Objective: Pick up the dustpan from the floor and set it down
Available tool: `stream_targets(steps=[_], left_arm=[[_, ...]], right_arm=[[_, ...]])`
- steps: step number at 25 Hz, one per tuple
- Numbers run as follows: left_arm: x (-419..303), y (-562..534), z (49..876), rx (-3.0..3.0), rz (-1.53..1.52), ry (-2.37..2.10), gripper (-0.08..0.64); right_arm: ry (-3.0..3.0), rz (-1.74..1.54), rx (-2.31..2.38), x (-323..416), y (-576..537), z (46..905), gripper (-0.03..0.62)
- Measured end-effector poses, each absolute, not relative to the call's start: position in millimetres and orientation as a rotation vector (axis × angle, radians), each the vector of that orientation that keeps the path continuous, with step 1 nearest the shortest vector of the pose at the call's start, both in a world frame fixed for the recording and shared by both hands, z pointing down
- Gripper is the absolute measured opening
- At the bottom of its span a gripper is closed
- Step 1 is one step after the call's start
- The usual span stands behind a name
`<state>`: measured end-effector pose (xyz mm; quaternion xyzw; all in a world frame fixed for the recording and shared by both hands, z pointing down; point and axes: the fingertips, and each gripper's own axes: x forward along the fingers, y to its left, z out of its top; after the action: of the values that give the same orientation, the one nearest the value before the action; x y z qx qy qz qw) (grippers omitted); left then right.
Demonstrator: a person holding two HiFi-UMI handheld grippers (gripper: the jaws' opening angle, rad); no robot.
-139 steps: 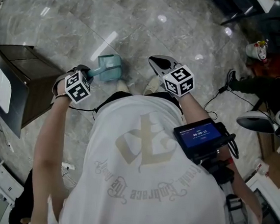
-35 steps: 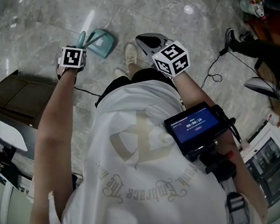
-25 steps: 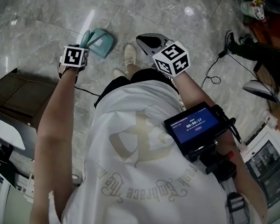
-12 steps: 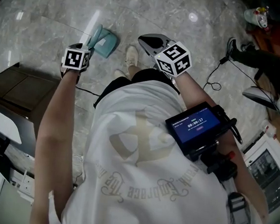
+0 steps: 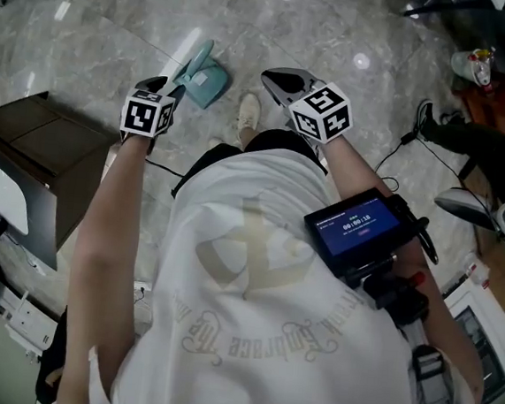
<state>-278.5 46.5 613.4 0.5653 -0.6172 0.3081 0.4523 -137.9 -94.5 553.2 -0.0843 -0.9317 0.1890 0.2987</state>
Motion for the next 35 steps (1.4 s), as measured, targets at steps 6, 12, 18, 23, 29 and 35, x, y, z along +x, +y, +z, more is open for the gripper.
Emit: stream_targets(steps=[6,12,18,23,29,35], left_arm=[[-263.5,44.6,577.9,1.423,0.589,-1.685,0.093],[-254.1,63.7,538.6,1.408,0.408,-1.830,0.014],[-244.5,96.3,520.8,1.443,0.329,-1.924,0.012],[-243.4,128.2,501.9,1.410,0.269,-1.969,0.012],[-220.8,114.6,513.3,1.444,0.233,-1.961,0.012],[-237.4,112.7,491.0,1.466,0.237,-1.930,0.011]], right_arm=[[-2.505,0.448,-0.299,-148.4,-88.4,543.8,0.015],[-2.534,0.410,-0.362,-161.6,-73.4,522.0,0.015],[-2.584,0.341,-0.419,-166.4,-50.6,504.3,0.015],[-2.617,0.379,-0.438,-170.5,-30.0,481.3,0.015],[-2.639,0.389,-0.404,-154.6,-44.6,486.3,0.015],[-2.629,0.434,-0.364,-167.9,-42.4,472.2,0.015]])
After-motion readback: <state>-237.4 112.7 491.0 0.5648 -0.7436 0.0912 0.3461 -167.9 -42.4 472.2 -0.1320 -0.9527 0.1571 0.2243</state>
